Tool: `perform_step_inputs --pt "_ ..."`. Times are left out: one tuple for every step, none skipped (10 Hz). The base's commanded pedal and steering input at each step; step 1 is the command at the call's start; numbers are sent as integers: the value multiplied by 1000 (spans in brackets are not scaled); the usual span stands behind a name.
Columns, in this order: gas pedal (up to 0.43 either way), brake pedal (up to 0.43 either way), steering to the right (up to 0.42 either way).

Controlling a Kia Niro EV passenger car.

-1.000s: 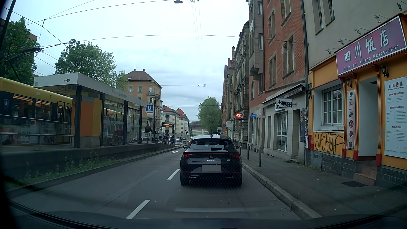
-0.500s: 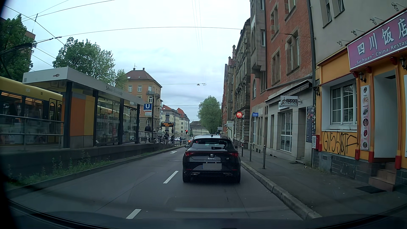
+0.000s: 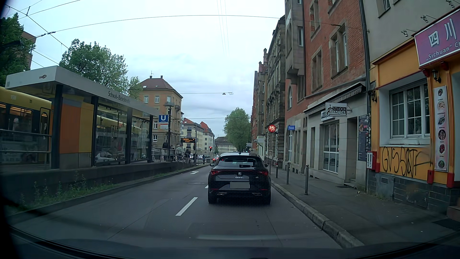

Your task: Follow the waypoints while adhering to traffic rules and regulations

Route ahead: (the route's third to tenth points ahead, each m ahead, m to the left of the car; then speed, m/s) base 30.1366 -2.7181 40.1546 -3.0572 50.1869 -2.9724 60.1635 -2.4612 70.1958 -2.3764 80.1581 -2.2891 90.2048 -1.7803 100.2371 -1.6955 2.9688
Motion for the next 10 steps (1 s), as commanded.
perform_step_inputs --pt "169 0 4" --pt "169 0 4" --pt "169 0 4" --pt "130 0 4" --pt "0 0 4" --pt "0 0 3" --pt "0 0 3" --pt "0 0 3" --pt "0 0 3" --pt "8 0 3"
